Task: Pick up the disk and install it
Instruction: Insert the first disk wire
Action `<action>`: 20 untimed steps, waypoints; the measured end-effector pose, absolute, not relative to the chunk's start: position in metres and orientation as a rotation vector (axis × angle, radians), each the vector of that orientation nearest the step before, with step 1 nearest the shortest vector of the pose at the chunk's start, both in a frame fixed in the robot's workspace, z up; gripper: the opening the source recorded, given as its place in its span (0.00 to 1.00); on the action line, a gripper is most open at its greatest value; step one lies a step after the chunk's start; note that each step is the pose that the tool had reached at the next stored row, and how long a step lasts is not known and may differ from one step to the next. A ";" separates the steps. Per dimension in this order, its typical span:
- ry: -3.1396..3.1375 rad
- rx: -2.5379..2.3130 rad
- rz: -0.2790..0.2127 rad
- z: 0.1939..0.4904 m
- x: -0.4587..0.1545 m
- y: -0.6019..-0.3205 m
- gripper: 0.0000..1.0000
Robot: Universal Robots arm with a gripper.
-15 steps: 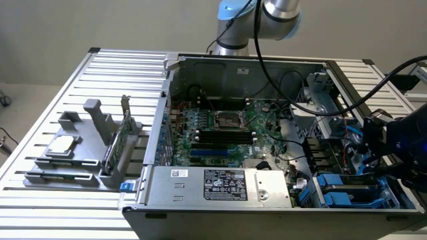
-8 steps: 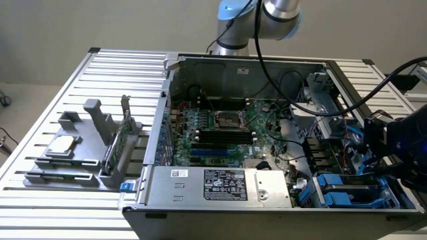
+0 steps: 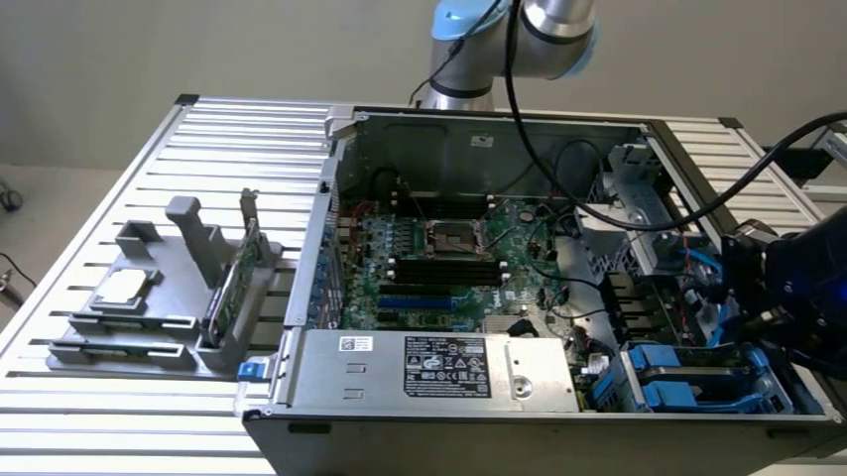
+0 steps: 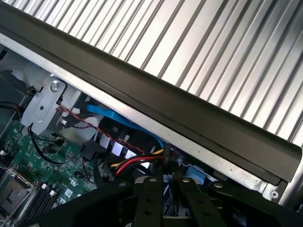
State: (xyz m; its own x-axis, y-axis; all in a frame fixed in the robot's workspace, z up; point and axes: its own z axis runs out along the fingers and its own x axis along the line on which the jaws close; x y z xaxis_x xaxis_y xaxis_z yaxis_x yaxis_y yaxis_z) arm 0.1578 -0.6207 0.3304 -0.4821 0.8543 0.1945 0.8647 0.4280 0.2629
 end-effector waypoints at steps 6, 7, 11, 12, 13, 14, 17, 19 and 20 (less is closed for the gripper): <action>-2.610 -1.578 -0.498 0.337 0.157 -0.619 0.17; -2.607 -1.577 -0.493 0.338 0.156 -0.618 0.17; -2.579 -1.581 -0.471 0.338 0.154 -0.618 0.17; -2.569 -1.587 -0.464 0.338 0.154 -0.618 0.17; -2.557 -1.593 -0.456 0.338 0.154 -0.618 0.17; -2.544 -1.599 -0.446 0.338 0.154 -0.618 0.17; -2.505 -1.621 -0.419 0.338 0.154 -0.618 0.17; -2.486 -1.642 -0.413 0.338 0.154 -0.618 0.17; -2.478 -1.653 -0.411 0.338 0.154 -0.618 0.17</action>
